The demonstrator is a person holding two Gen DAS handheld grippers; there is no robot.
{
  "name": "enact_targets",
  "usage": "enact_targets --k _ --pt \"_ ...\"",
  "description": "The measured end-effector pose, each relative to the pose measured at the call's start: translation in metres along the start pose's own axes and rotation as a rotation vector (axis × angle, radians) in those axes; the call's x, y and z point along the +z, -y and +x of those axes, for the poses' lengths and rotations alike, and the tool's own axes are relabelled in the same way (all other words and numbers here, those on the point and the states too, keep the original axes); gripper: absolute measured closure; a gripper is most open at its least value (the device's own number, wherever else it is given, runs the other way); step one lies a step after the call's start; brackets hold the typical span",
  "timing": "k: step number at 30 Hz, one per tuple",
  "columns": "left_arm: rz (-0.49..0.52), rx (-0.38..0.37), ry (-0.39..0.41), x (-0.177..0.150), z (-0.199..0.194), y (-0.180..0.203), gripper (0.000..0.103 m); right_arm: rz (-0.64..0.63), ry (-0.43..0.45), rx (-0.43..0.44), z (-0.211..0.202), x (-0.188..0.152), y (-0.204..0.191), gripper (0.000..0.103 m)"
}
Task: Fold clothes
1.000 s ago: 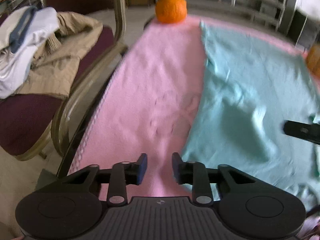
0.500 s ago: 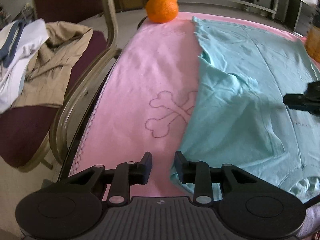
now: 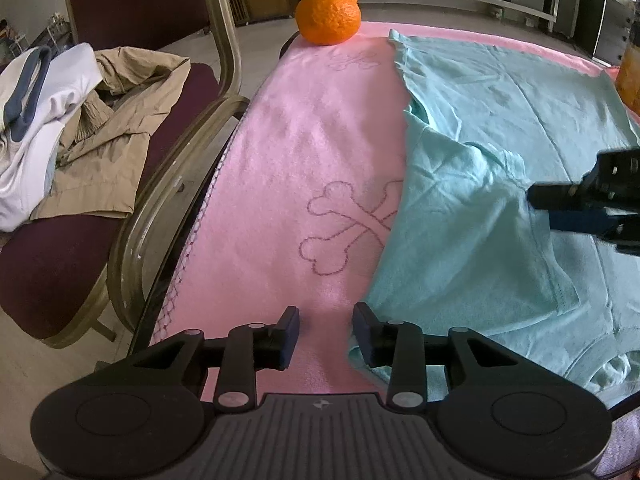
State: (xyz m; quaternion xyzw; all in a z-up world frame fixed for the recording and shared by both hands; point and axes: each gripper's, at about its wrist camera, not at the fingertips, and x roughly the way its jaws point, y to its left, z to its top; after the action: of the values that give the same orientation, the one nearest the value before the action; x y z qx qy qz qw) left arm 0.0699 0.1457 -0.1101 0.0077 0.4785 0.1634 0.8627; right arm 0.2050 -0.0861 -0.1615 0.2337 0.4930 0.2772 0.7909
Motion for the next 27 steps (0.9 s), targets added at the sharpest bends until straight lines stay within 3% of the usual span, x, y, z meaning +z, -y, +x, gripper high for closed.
enact_targets --k 1,2,4,7,9,10,14,15,17,21,23,27 --pt "0.001 0.001 0.0 0.0 0.0 0.0 0.066 -0.033 -0.03 0.01 0.005 -0.002 -0.002 0.1" --pt "0.003 0.002 0.0 0.0 0.0 0.0 0.066 -0.092 -0.033 -0.034 0.004 -0.006 -0.007 0.103" --pt "0.006 0.004 0.0 0.0 0.0 0.0 0.066 -0.225 0.013 -0.15 0.001 -0.013 -0.024 0.103" --pt "0.009 0.007 0.001 0.0 0.0 0.001 0.066 -0.314 0.051 -0.305 -0.002 -0.019 -0.041 0.102" --pt "0.01 0.007 0.003 0.0 0.0 0.001 0.066 -0.341 0.101 -0.424 -0.006 -0.02 -0.05 0.095" --pt "0.01 0.008 0.003 0.0 -0.001 0.001 0.066 -0.325 0.099 -0.394 -0.009 -0.02 -0.05 0.095" --pt "0.014 0.011 0.004 0.0 -0.001 0.002 0.066 -0.222 -0.014 -0.085 -0.01 -0.024 -0.04 0.095" --pt "0.016 0.012 0.005 -0.001 -0.001 0.002 0.066 -0.227 -0.038 -0.072 -0.007 -0.026 -0.04 0.095" --pt "0.018 0.011 0.006 -0.001 -0.001 0.002 0.066 -0.253 -0.061 -0.099 -0.001 -0.032 -0.04 0.103" --pt "0.01 0.007 0.0 0.001 -0.001 0.0 0.066 -0.26 -0.026 -0.25 -0.015 -0.034 -0.04 0.1" --pt "-0.004 0.0 -0.008 0.001 -0.003 -0.003 0.067 -0.252 -0.043 -0.279 -0.03 -0.033 -0.039 0.098" --pt "-0.079 -0.057 0.007 -0.005 -0.021 -0.021 0.075 -0.185 -0.023 -0.257 -0.094 -0.029 -0.031 0.092"
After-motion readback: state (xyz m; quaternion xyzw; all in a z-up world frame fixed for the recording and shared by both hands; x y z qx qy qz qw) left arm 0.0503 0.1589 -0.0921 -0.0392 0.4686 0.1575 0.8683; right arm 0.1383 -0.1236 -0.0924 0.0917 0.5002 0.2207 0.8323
